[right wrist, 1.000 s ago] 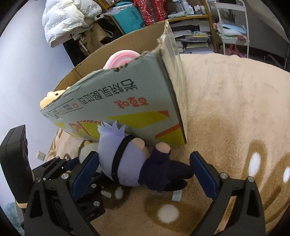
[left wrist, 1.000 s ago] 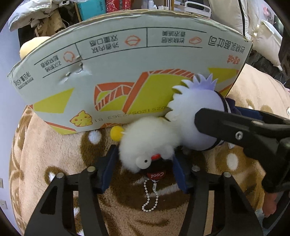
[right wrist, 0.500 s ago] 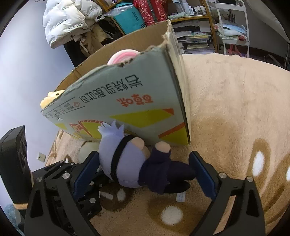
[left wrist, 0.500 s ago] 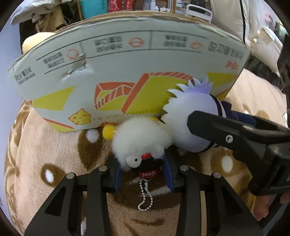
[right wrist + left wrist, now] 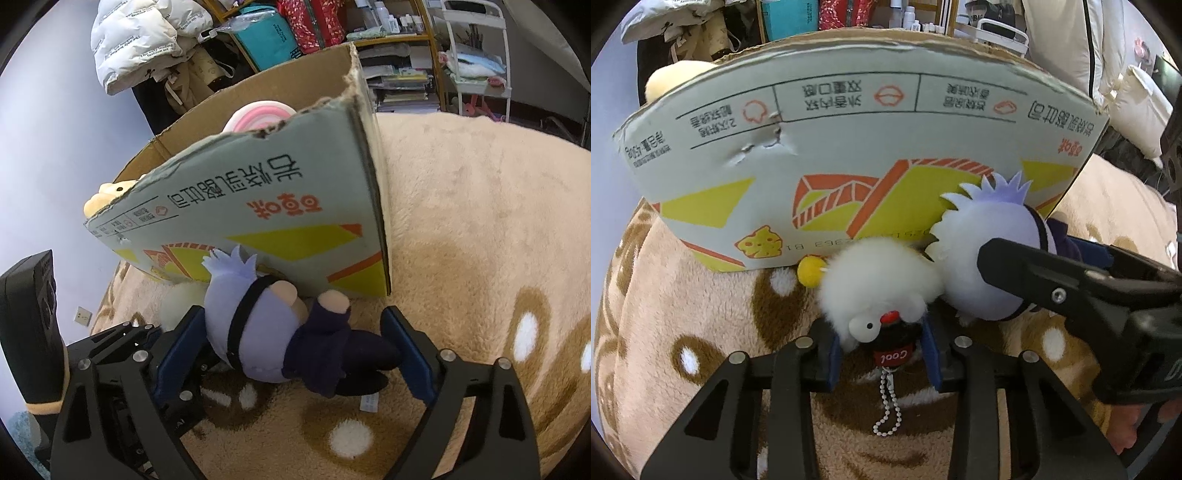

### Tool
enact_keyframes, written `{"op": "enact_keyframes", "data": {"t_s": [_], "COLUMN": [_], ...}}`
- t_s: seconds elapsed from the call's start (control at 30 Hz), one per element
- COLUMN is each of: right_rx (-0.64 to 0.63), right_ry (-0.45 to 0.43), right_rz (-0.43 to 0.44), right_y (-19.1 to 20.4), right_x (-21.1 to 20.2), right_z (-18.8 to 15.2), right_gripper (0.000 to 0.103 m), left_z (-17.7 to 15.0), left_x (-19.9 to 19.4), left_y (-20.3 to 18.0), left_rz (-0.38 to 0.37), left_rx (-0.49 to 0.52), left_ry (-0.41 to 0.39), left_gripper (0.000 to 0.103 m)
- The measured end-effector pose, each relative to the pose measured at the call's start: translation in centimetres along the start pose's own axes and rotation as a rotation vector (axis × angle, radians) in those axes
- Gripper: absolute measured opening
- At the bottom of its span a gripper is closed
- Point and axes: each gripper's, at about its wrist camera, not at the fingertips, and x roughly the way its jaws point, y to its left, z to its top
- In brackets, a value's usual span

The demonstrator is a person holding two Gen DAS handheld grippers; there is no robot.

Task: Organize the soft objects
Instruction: 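Close the left tool on the white bird while the right tool closes on the purple-haired doll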

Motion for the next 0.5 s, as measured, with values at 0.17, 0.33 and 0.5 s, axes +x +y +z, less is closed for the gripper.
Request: {"op": "enact_keyframes", "data": {"t_s": [0.17, 0.33, 0.5], "right_rx": [-0.029, -0.034, -0.054], "right_ry": [-0.004, -0.014, -0.023], "right_rz": [-0.026, -0.035, -0.047], "right_y": [0.5, 0.6, 0.9], "right_x": [-0.1, -0.6, -1.0], "right_z": [-0.1, -0.3, -0.5], "right_gripper": [0.094, 0.092, 0.09], "left_z": [-0.2, -0.8, -1.5], "left_x": [-1.1, -2.3, -4.5], "left_y": [0.4, 0.0, 0.1], "left_rz": [-0.002, 0.016, 0.029], "left_rx": [0.008, 0.026, 0.007], "left_ry": [-0.012, -0.027, -0.048], "left_gripper": [0.033, 0.033, 0.033]}}
